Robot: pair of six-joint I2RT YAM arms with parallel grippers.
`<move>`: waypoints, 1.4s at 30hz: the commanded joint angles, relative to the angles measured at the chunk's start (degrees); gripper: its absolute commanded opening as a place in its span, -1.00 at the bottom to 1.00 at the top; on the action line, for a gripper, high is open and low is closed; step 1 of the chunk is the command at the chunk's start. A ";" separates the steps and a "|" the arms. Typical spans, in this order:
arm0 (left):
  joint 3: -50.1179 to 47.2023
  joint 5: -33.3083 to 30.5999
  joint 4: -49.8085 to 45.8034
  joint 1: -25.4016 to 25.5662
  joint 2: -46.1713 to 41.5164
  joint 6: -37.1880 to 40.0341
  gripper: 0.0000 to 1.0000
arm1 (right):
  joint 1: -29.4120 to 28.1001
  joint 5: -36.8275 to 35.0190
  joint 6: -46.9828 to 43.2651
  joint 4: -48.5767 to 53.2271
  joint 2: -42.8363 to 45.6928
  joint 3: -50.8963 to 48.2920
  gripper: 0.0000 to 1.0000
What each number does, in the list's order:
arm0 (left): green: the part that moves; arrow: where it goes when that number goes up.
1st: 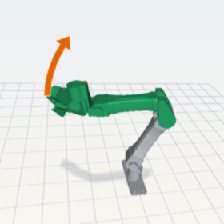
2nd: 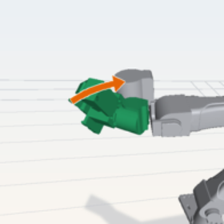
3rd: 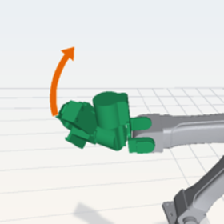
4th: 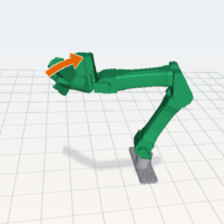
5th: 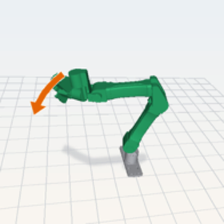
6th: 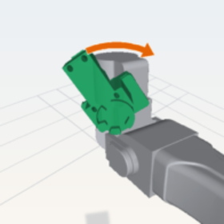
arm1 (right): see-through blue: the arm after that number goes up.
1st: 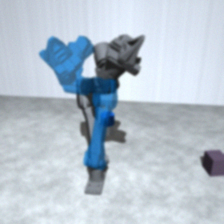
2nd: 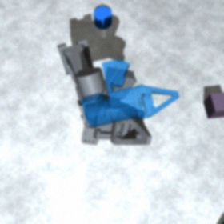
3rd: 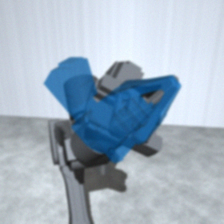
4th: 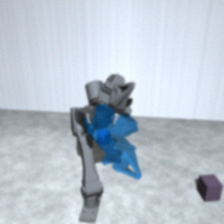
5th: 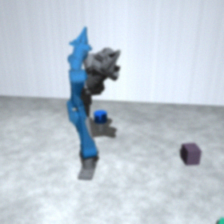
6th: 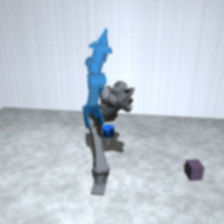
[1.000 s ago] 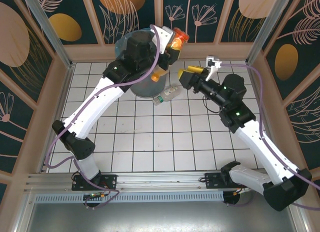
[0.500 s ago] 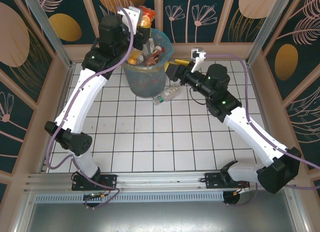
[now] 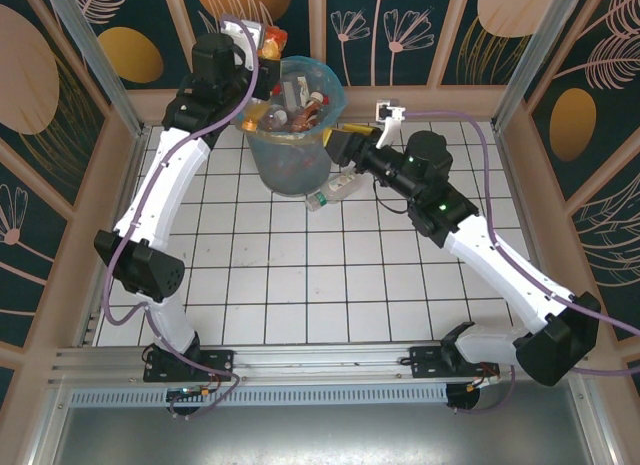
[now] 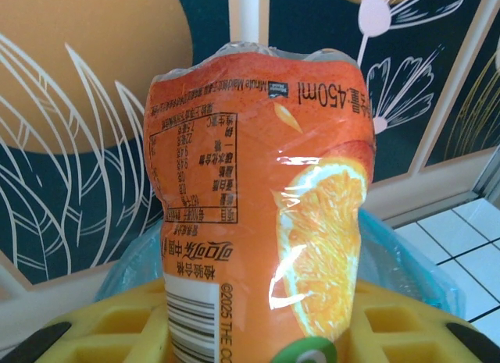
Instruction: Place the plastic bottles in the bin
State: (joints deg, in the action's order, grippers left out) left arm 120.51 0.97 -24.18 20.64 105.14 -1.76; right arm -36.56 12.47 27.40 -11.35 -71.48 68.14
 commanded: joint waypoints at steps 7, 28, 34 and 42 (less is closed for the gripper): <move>-0.45 0.73 1.52 -1.82 1.99 -0.22 -0.19 | -3.40 -1.70 -0.24 9.20 -9.92 13.04 0.34; -3.80 2.38 2.30 -3.71 4.09 -0.53 -0.20 | -8.49 -8.84 -7.18 13.29 -12.90 15.68 0.36; -2.67 3.47 2.93 -3.91 5.53 -0.93 -0.21 | -8.49 -7.78 -6.80 13.80 -13.82 16.39 0.37; 7.63 4.06 0.63 -3.90 5.75 -2.28 -0.19 | -8.71 -7.50 -6.35 13.59 -14.56 16.69 0.37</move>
State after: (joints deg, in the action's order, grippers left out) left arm 124.73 4.25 -25.12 16.97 112.22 -2.87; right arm -44.80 5.41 21.30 4.45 -86.39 84.40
